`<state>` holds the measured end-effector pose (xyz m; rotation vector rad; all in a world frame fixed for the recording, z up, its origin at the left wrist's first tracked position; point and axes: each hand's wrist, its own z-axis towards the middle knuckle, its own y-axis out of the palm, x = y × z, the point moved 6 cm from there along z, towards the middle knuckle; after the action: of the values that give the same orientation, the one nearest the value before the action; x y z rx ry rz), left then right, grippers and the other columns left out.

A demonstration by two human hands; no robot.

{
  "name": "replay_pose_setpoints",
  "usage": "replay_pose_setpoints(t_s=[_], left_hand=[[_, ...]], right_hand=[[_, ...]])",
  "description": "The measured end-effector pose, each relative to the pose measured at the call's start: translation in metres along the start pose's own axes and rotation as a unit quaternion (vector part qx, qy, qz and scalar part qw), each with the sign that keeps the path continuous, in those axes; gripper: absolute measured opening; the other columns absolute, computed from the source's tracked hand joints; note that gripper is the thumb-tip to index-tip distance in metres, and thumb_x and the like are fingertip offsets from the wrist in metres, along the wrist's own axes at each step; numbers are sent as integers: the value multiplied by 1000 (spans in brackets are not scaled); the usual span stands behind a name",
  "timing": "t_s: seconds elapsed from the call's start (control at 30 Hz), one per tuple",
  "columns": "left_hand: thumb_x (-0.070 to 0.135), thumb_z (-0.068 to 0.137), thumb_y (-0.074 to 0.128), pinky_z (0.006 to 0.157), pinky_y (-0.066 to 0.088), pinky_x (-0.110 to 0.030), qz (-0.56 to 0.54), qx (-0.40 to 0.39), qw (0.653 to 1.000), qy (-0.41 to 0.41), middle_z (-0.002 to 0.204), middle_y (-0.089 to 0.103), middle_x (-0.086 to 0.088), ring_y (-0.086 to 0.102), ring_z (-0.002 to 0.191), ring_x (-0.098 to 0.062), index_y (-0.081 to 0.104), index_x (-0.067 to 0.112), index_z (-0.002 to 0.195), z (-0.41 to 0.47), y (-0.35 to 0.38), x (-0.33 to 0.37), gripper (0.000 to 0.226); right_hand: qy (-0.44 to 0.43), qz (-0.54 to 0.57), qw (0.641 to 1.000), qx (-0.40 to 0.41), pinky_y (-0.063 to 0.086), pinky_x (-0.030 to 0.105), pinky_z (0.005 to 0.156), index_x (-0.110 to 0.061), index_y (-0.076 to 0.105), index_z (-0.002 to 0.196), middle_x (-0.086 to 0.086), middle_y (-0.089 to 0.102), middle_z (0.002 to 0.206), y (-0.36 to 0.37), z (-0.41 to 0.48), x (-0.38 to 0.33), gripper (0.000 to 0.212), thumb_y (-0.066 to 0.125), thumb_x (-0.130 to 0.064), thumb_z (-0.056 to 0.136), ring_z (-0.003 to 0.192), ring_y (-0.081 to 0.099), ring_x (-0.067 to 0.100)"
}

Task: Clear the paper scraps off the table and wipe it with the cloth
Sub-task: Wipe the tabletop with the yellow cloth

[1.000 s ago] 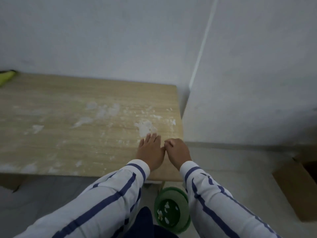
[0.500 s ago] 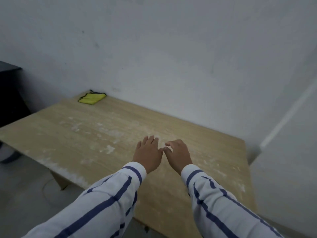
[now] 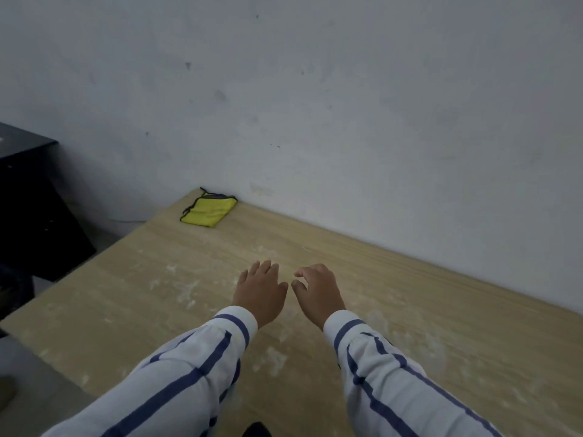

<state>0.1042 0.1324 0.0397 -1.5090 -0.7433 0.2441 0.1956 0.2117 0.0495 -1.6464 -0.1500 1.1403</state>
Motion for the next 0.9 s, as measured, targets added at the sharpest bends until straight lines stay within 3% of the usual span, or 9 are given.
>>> replay_pose_setpoints(t_s=[0.4, 0.9], left_hand=[[39, 99, 32, 117, 11, -42, -66, -11, 994, -82, 157, 17, -4, 7, 145, -23, 21, 14, 147, 53, 6, -122, 56], [30, 92, 45, 114, 23, -46, -87, -33, 992, -81, 154, 20, -14, 17, 141, -32, 27, 13, 144, 245, -22, -321, 57]], right_hand=[[-9, -1, 997, -80, 34, 32, 94, -12, 57, 118, 8, 48, 122, 97, 81, -52, 30, 45, -24, 93, 116, 39, 25], [53, 0, 996, -68, 32, 33, 100, -10, 54, 123, 14, 43, 130, 241, 280, -137, 35, 49, -11, 88, 121, 40, 31]])
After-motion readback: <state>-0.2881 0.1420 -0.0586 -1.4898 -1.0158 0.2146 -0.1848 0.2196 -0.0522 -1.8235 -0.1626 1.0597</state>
